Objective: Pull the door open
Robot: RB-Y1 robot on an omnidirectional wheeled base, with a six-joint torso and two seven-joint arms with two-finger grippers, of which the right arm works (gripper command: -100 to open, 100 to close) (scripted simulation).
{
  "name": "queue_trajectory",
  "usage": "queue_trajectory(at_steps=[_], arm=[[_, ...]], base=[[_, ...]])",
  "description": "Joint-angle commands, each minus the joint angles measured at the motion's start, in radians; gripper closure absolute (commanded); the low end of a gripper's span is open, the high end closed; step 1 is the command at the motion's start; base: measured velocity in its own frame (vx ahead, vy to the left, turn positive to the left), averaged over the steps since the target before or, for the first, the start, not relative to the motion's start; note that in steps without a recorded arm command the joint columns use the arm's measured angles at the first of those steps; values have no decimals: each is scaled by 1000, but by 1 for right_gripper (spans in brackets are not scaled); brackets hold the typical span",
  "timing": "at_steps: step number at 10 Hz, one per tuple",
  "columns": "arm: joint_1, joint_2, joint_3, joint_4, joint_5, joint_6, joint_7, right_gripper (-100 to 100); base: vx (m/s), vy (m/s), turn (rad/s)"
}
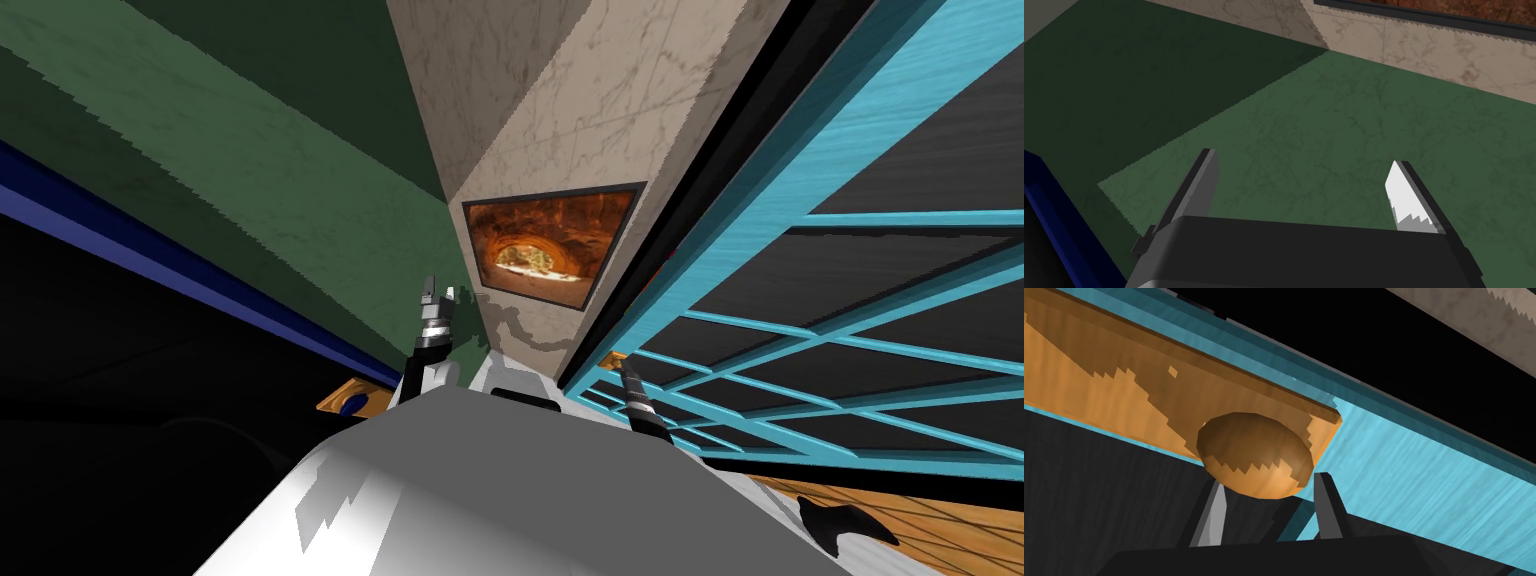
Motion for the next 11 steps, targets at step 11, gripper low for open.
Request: queue_trajectory(at_steps=[11], arm=[[-11, 6, 36, 1, -74, 11, -282, 100]], base=[[-32, -17, 45]])
